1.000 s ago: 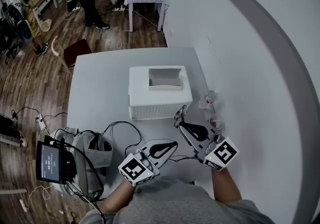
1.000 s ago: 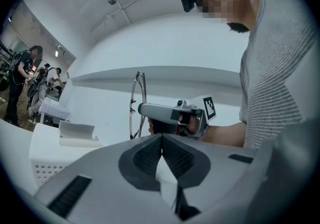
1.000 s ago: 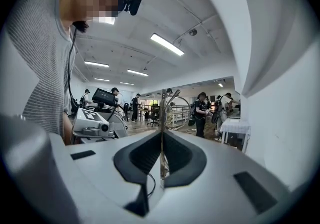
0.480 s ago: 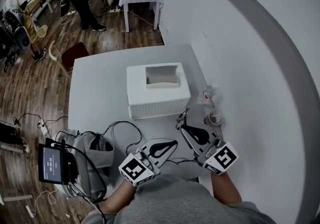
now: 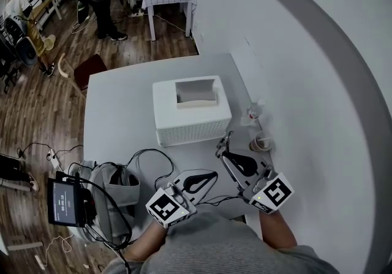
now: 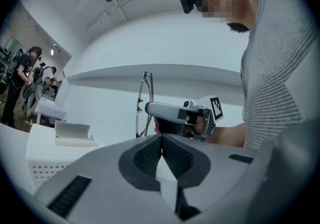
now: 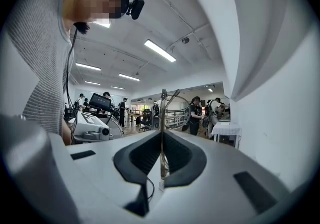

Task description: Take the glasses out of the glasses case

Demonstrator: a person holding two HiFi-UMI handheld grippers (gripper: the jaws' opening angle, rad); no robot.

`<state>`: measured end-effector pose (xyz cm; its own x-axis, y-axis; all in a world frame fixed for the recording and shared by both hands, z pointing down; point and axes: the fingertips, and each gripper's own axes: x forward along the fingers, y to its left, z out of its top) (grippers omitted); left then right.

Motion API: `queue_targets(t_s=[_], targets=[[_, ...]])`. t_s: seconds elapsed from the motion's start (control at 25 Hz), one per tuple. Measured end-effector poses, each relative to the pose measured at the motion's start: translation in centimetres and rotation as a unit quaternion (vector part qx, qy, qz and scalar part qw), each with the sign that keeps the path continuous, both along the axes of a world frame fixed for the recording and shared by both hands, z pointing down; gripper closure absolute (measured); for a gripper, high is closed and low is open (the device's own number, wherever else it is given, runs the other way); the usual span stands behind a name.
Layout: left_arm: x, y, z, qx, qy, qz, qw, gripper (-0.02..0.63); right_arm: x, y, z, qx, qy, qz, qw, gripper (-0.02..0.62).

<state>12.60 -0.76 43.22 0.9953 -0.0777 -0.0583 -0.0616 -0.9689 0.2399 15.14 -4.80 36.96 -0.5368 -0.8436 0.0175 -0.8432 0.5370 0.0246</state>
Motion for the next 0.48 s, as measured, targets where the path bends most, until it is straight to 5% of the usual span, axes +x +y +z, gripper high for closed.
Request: queue_targets(t_s=[0.48], targets=[[0.18,-0.16,-0.21,0.005,0.004,-0.001,1.0,0.594,0.06,-0.38,-0.07,-0.001,0.005,-0.003,1.0,0.575]])
